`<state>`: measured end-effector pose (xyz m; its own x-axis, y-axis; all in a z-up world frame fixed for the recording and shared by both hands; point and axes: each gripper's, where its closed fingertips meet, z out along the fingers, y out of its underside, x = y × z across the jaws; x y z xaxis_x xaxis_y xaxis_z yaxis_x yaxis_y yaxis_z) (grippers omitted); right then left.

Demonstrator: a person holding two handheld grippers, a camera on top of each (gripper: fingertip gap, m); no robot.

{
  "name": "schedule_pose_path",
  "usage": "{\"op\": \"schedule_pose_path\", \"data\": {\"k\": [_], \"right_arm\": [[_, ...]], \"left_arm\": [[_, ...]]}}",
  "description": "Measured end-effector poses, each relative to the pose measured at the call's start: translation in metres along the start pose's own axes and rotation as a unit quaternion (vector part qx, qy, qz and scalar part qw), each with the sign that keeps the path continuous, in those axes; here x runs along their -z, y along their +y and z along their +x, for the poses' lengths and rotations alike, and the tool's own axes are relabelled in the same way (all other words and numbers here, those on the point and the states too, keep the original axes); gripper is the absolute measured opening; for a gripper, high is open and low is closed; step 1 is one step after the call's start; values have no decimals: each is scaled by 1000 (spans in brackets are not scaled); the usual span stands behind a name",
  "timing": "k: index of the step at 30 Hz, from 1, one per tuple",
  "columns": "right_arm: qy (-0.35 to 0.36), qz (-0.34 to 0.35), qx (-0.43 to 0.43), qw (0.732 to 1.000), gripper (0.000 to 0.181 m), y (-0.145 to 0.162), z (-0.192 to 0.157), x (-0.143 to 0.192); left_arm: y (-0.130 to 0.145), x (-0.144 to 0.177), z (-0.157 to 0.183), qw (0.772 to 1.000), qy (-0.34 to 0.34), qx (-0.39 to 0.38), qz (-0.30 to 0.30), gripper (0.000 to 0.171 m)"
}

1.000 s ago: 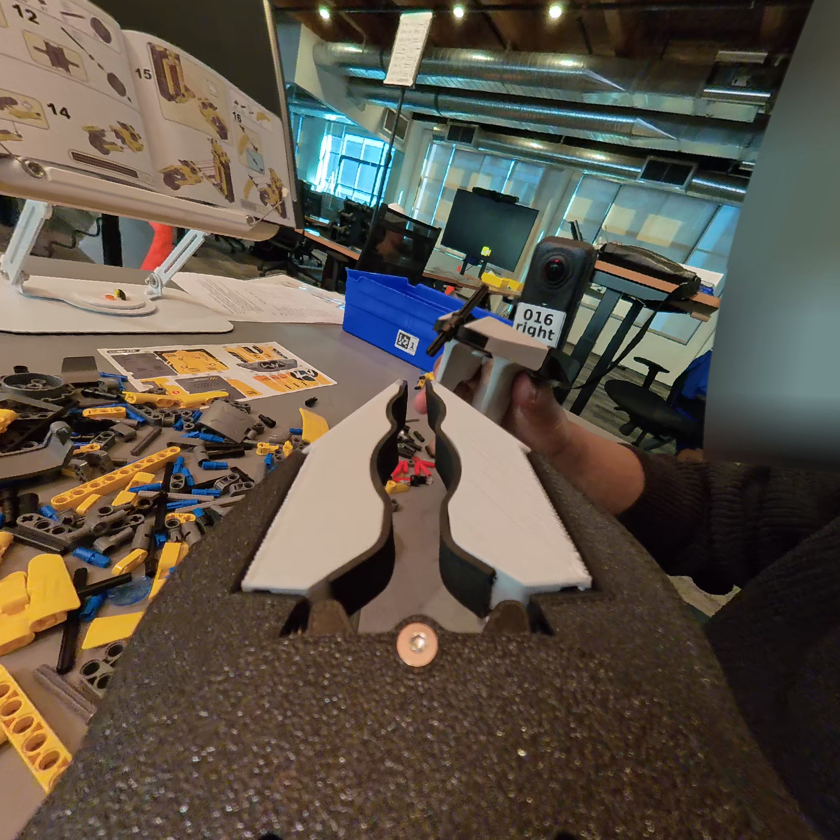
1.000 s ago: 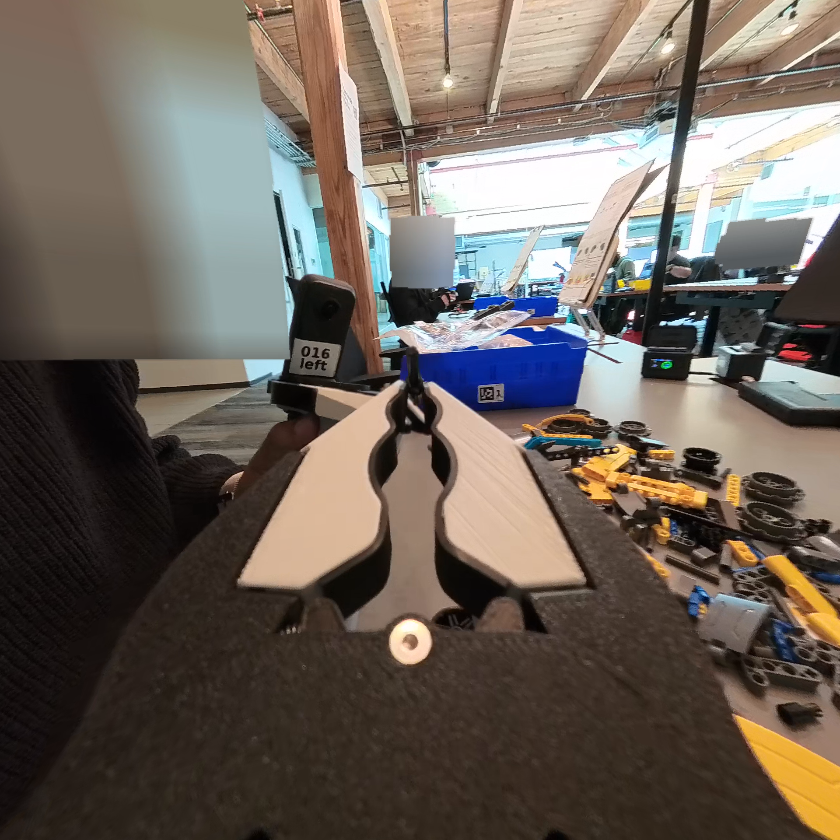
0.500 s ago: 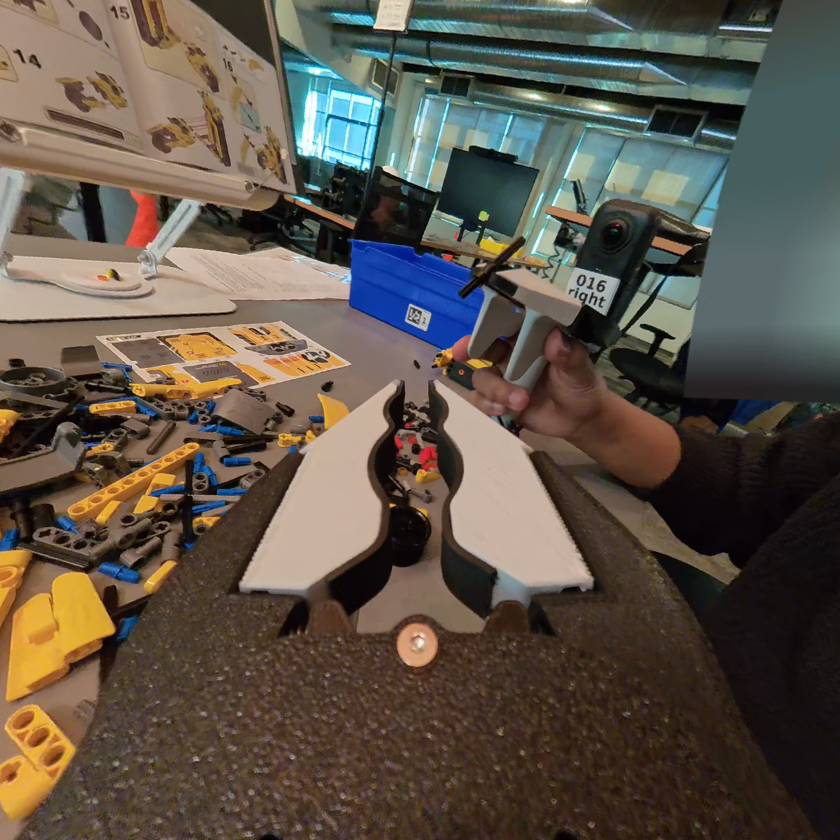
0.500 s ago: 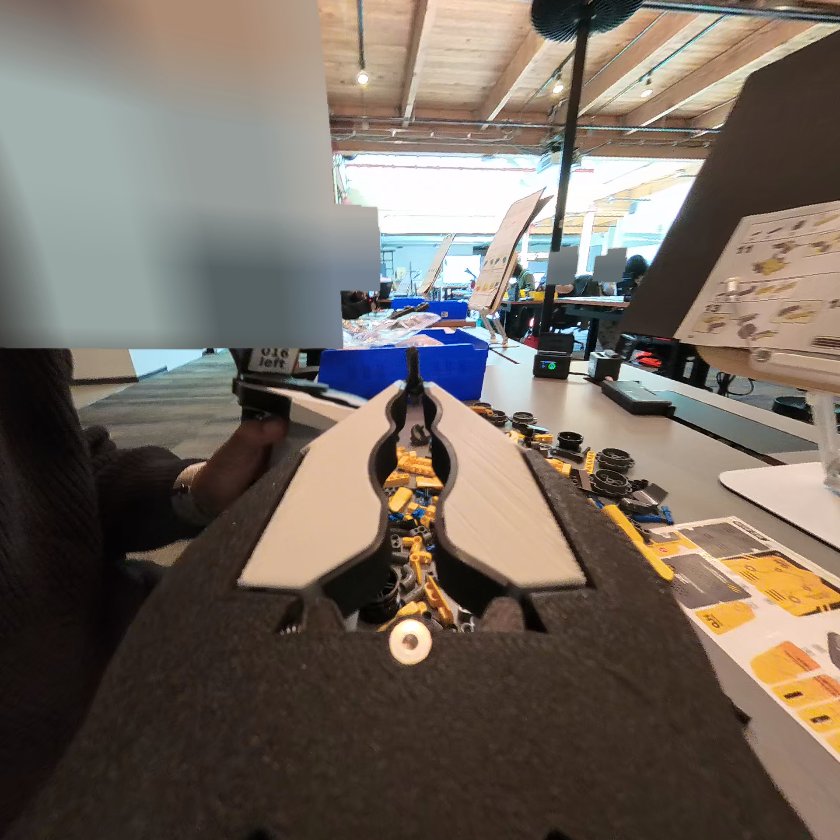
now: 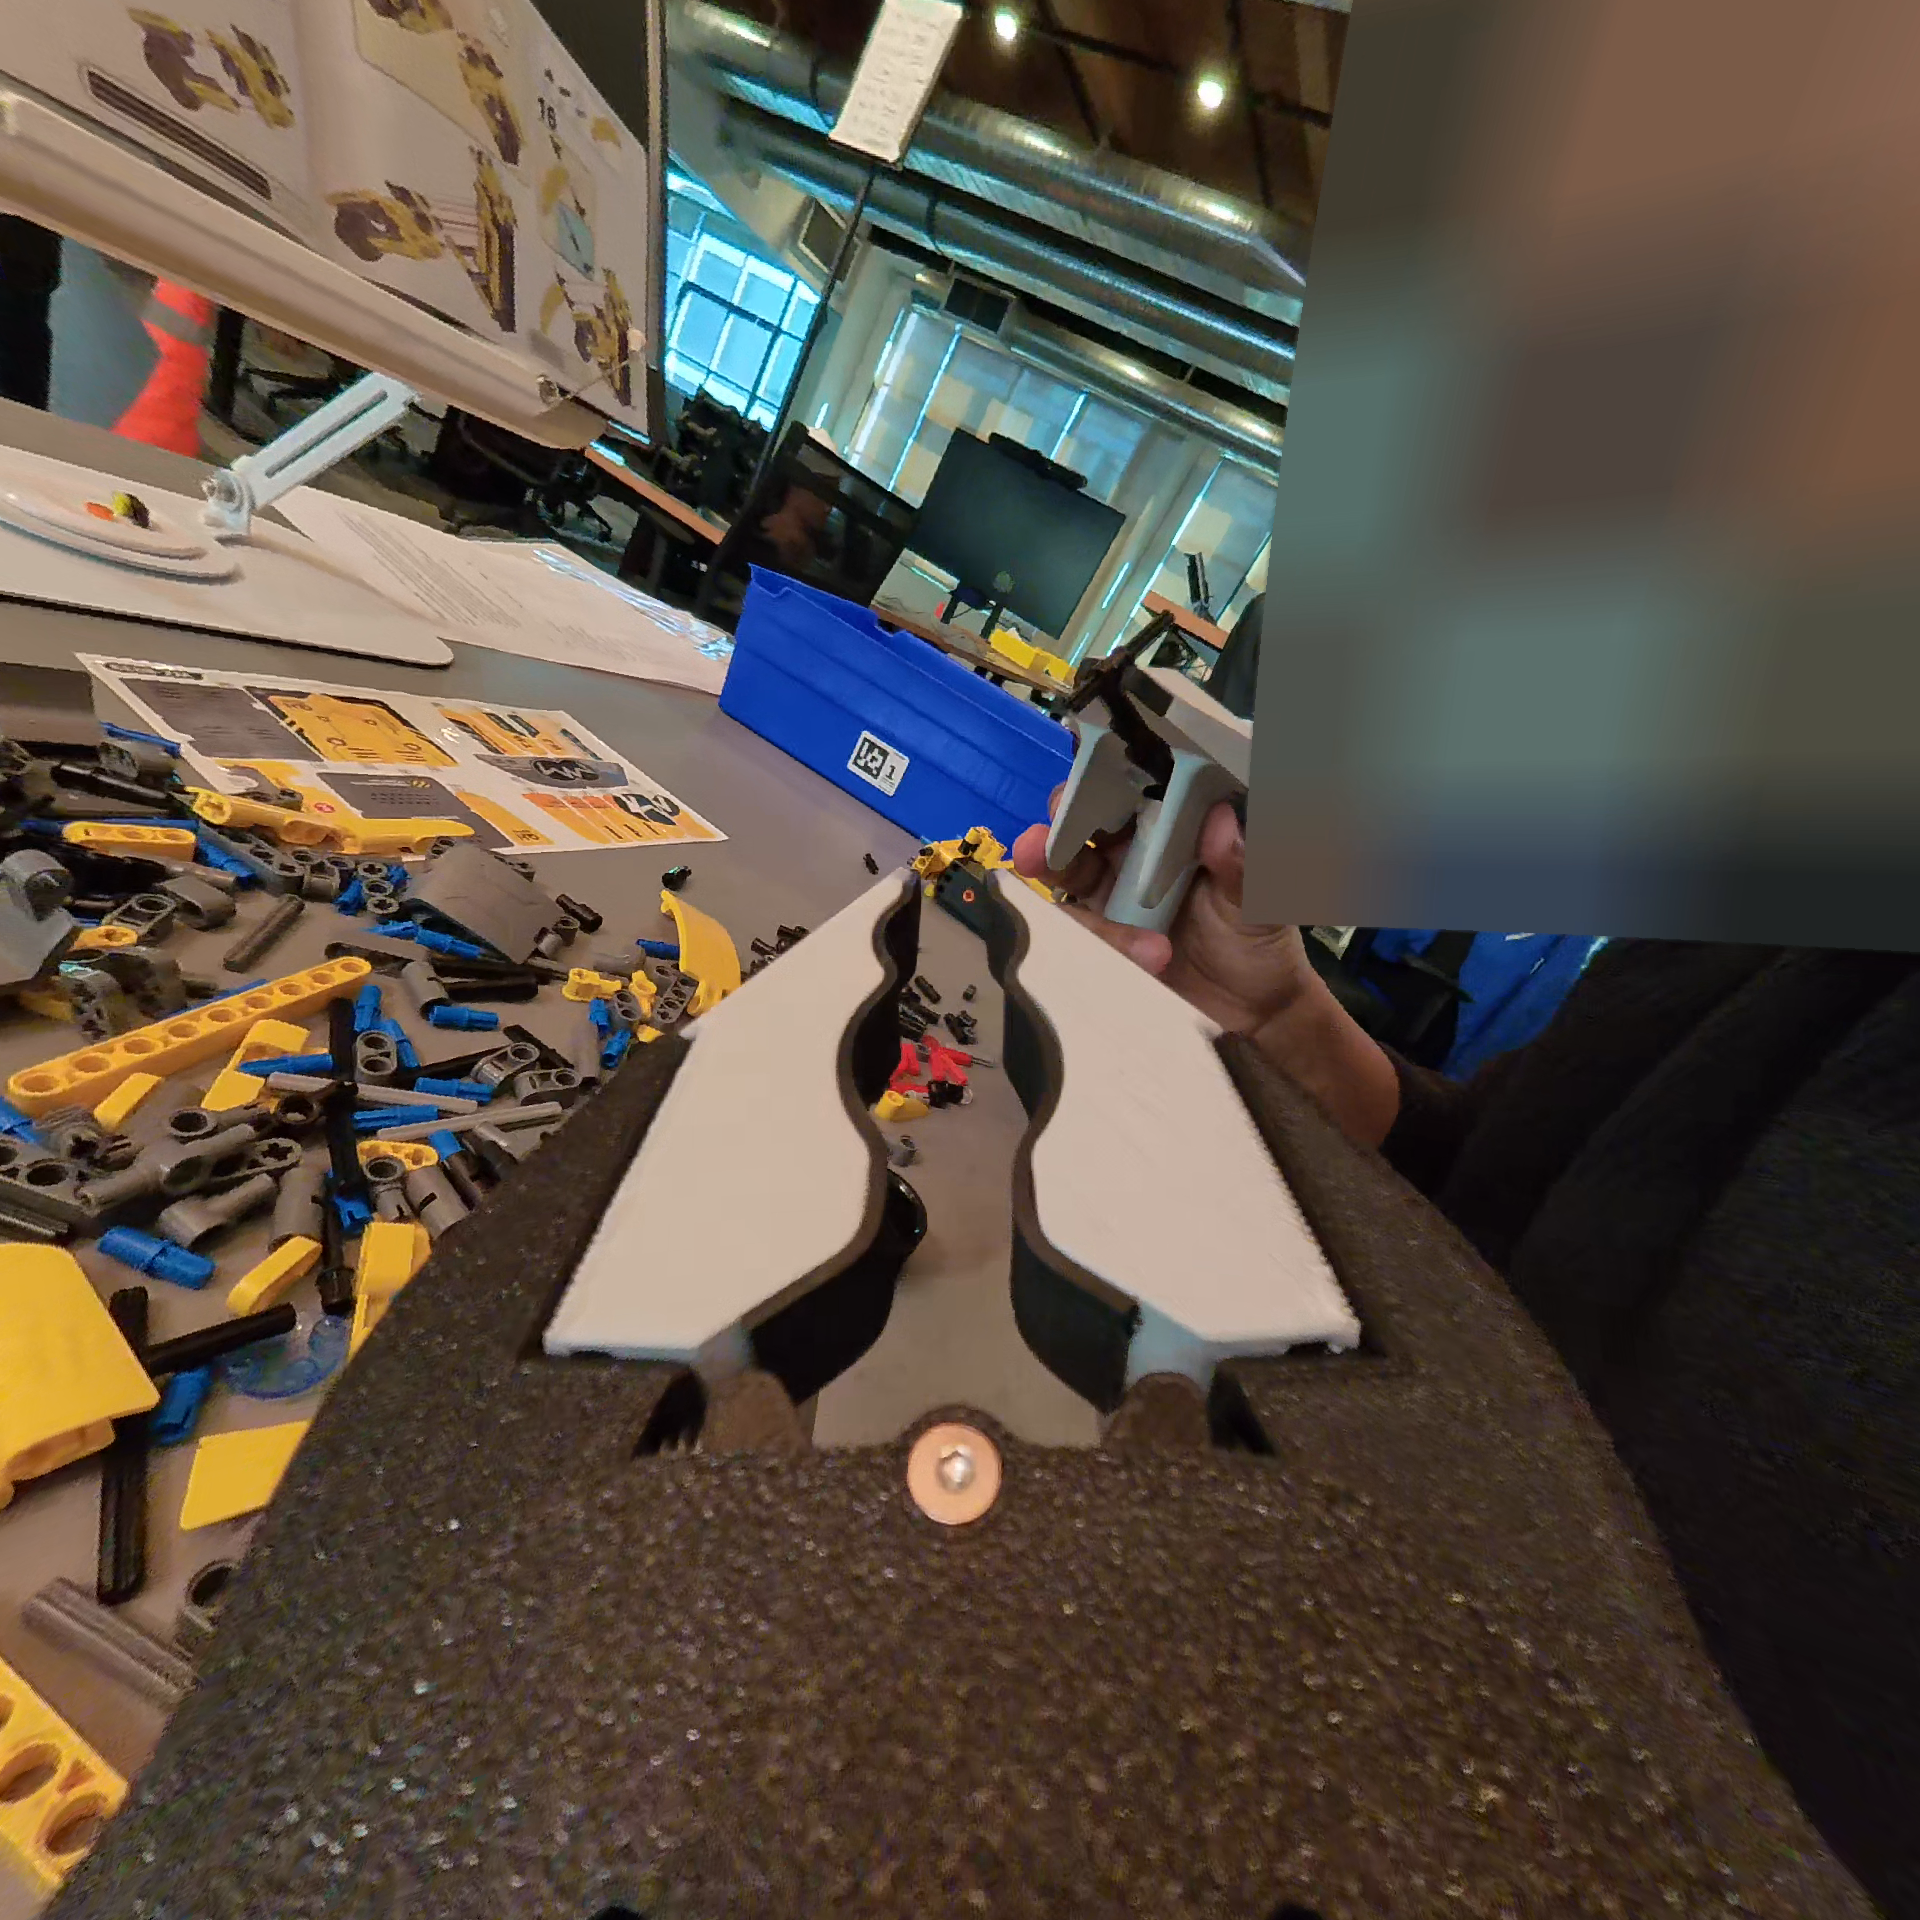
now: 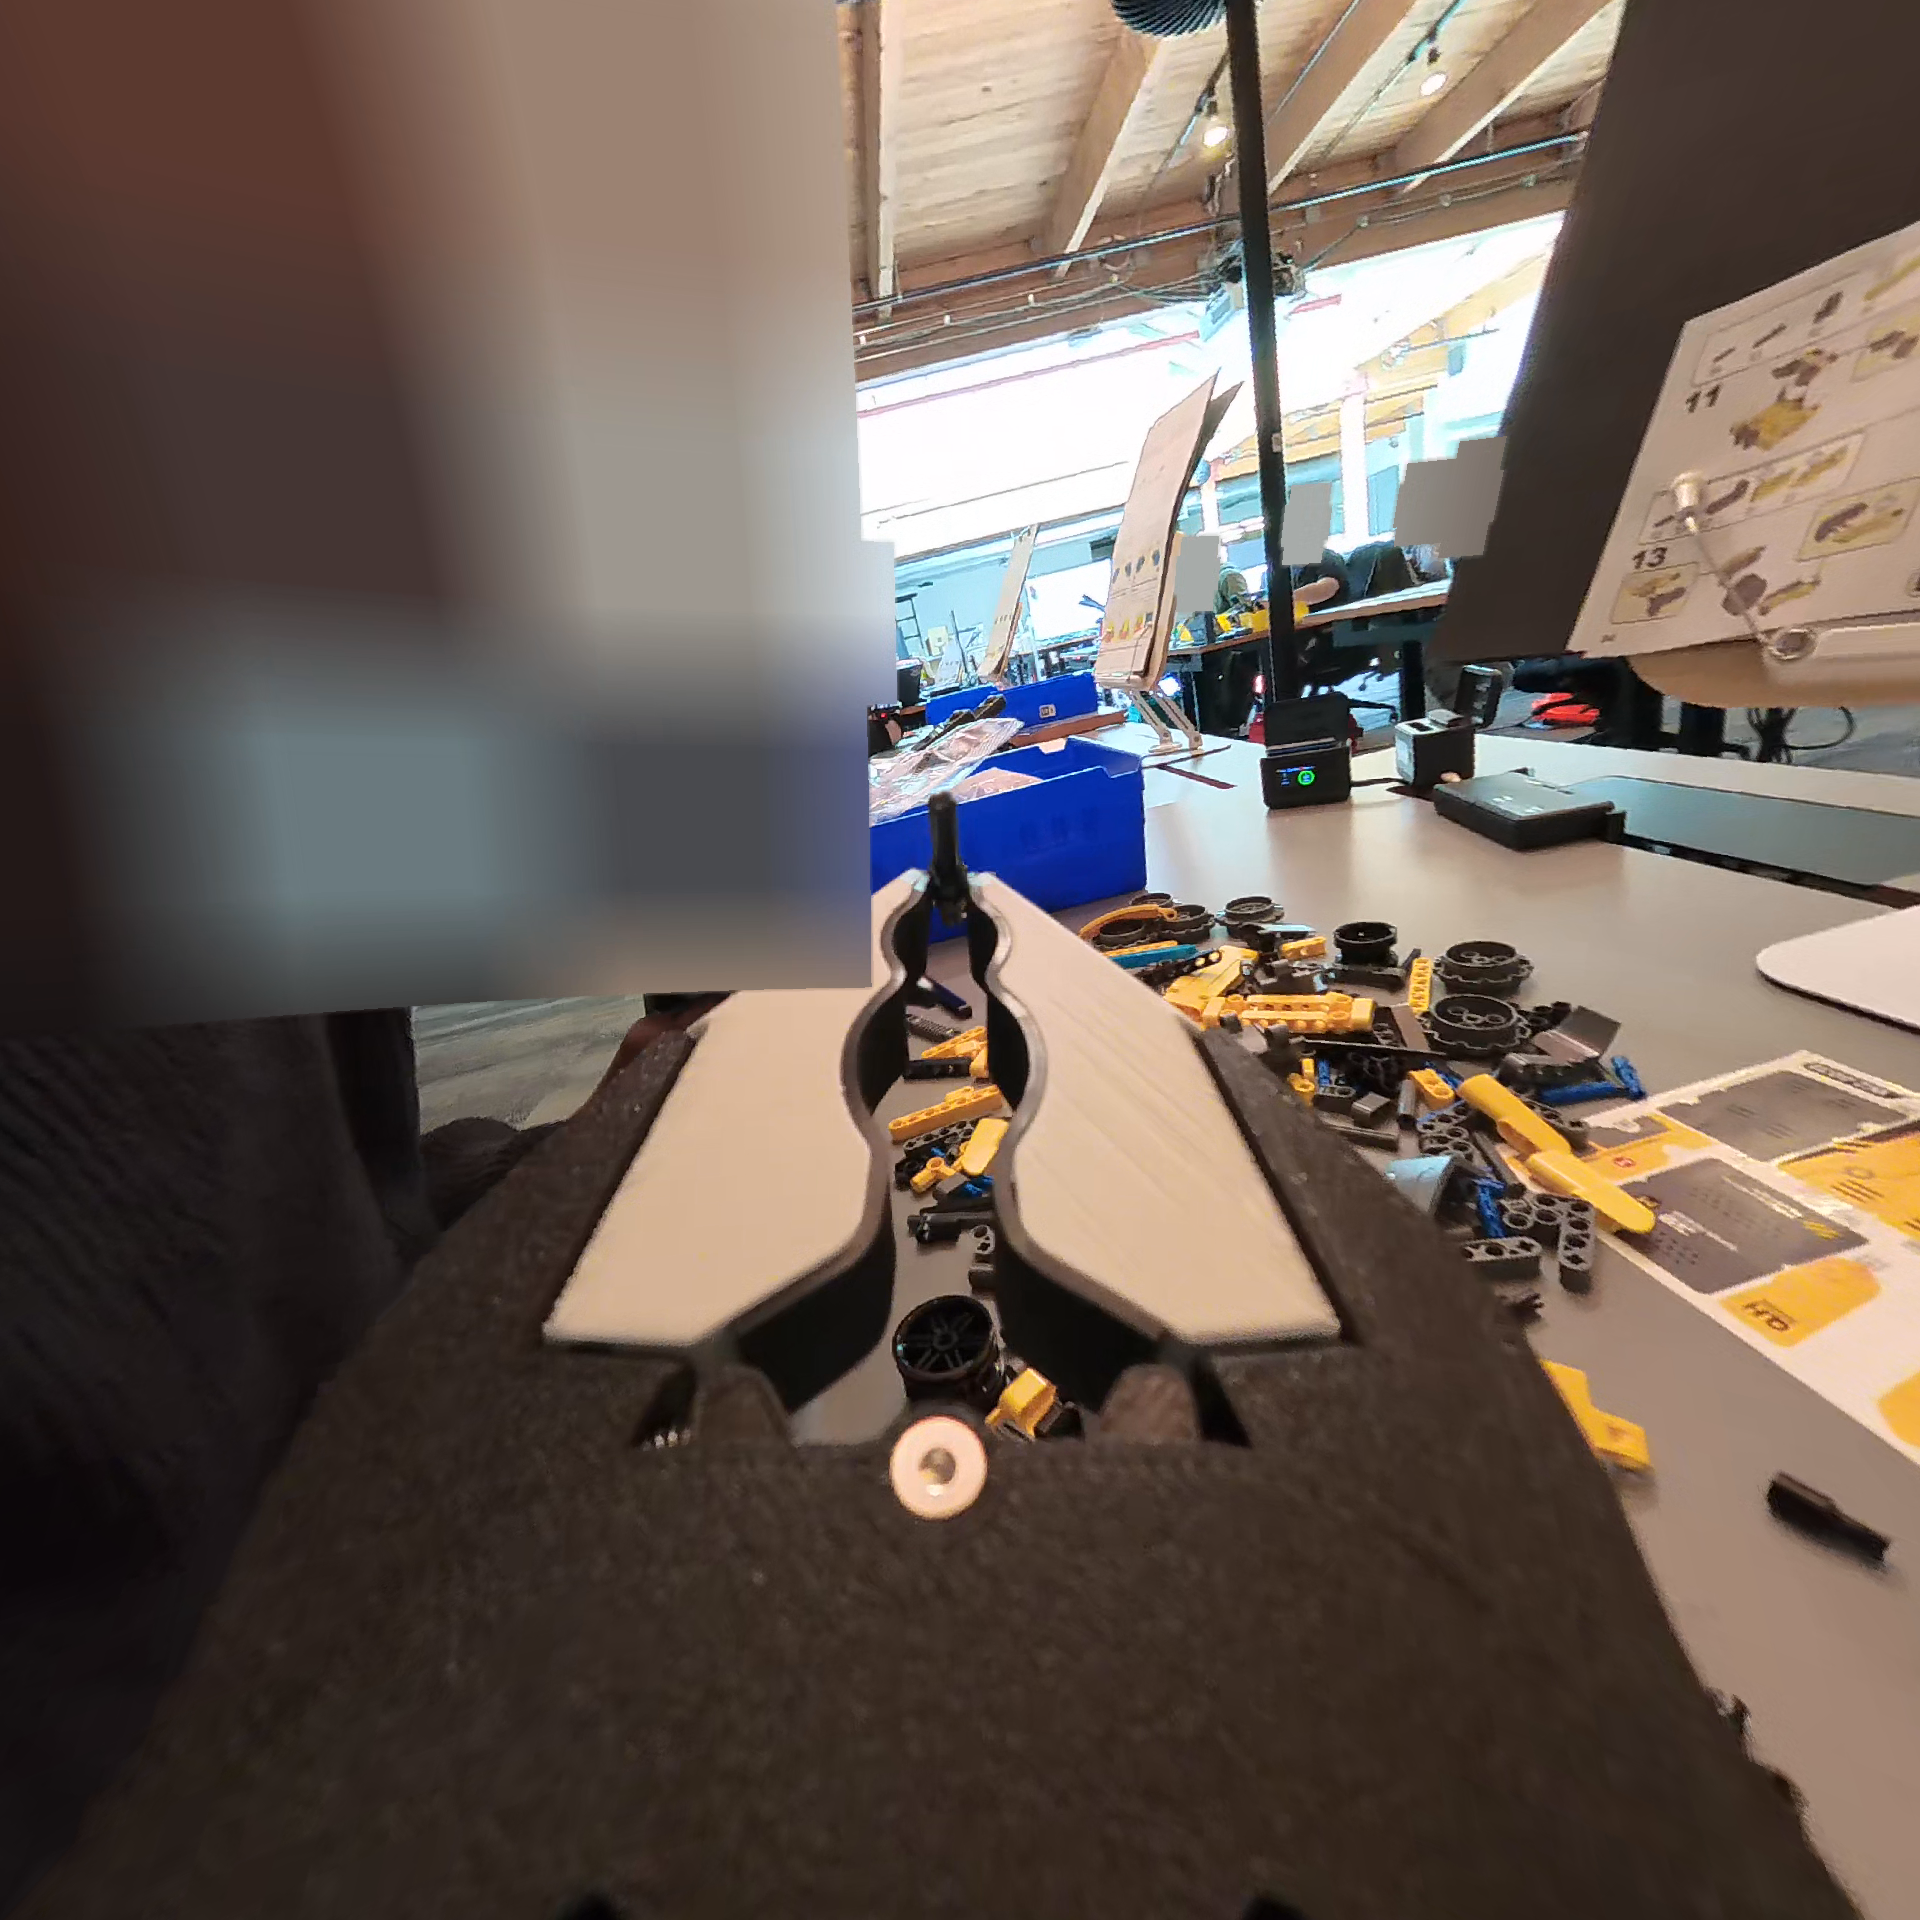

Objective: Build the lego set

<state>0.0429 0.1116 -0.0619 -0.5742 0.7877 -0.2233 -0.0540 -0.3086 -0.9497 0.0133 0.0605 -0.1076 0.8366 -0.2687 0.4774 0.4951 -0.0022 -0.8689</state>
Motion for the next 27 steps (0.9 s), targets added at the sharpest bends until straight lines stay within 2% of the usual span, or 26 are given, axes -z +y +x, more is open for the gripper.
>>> {"op": "schedule_pose_path", "data": {"k": [10,27], "right_arm": [[24,-13,-12,1000,6,7,16,4],[32,-38,1,999,5,19,21,2]], "left_arm": [[-1,0,0,1000,2,2,2,12],[-1,0,-1,1000,-6,-6,4,12]]}}
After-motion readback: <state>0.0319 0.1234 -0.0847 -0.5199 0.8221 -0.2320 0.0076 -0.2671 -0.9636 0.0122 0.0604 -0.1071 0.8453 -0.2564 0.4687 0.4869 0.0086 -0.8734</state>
